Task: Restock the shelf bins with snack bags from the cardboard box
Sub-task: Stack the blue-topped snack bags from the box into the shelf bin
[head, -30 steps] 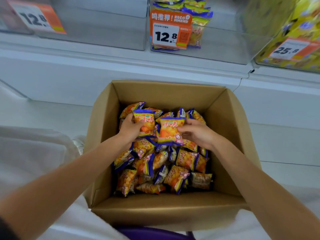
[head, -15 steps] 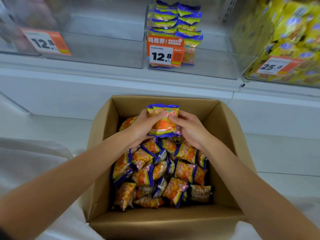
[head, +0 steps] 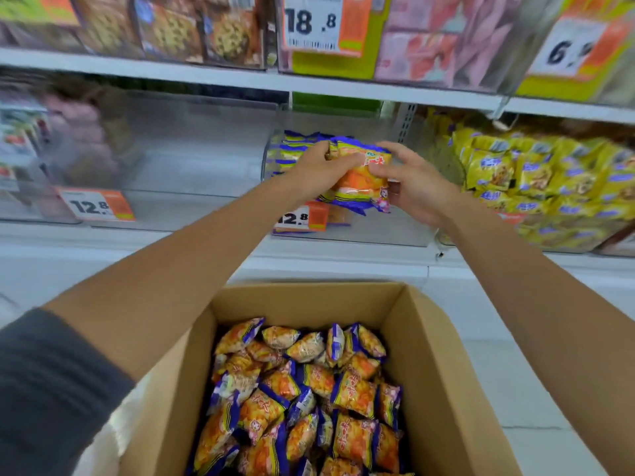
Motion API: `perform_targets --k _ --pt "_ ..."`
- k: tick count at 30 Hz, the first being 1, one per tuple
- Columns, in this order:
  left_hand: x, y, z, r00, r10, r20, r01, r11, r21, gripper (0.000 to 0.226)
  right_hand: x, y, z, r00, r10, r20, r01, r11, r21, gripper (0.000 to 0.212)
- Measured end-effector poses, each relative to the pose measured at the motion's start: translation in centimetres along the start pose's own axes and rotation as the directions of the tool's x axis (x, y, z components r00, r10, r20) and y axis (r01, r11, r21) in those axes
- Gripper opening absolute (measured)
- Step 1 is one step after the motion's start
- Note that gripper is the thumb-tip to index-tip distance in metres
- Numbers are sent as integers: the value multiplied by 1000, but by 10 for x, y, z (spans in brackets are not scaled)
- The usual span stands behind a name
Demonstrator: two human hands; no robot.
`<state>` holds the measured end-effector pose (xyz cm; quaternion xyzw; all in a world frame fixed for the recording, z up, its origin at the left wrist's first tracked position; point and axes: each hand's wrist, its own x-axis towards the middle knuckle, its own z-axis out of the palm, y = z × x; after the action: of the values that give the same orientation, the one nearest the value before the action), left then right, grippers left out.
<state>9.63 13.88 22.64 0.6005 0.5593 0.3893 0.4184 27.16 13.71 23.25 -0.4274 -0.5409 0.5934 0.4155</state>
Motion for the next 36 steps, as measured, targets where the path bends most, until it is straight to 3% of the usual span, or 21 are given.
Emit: perform_targets --k 3,5,8,10,14,19,24,27,30,36 --pt "30 5 -8 992 -73 99 65 995 78 67 28 -3 -8 999 45 -31 -46 998 -42 25" --pt "46 0 -12 985 -92 146 79 992 94 52 45 0 -14 996 90 -13 -91 990 -103 24" --pt "67 -9 -20 990 -115 87 104 988 115 28 65 6 -21 991 135 -8 -135 976 -170 17" --pt "77 -14 -25 988 -113 103 100 987 122 24 75 9 -24 991 128 -39 -133 977 -167 24" --pt "90 -21 -32 982 -140 130 123 984 128 31 86 18 -30 990 129 -62 -136 980 -143 53" --pt "94 -28 -36 981 -114 157 79 974 213 26 75 26 -31 993 113 40 -99 963 -251 36" --pt "87 -17 -32 973 -58 223 -5 962 274 45 70 19 -34 994 87 61 -64 947 -314 34" --pt "84 -18 -34 976 -34 214 -30 957 287 34 69 12 -49 999 48 -12 -49 968 -244 31" --pt "80 -24 -40 971 -41 235 -50 928 370 29 68 8 -68 984 -20 -178 -13 984 -179 30" --pt "73 -22 -37 939 -14 343 -194 803 563 23 70 22 -72 940 -25 -341 -59 970 -236 38"
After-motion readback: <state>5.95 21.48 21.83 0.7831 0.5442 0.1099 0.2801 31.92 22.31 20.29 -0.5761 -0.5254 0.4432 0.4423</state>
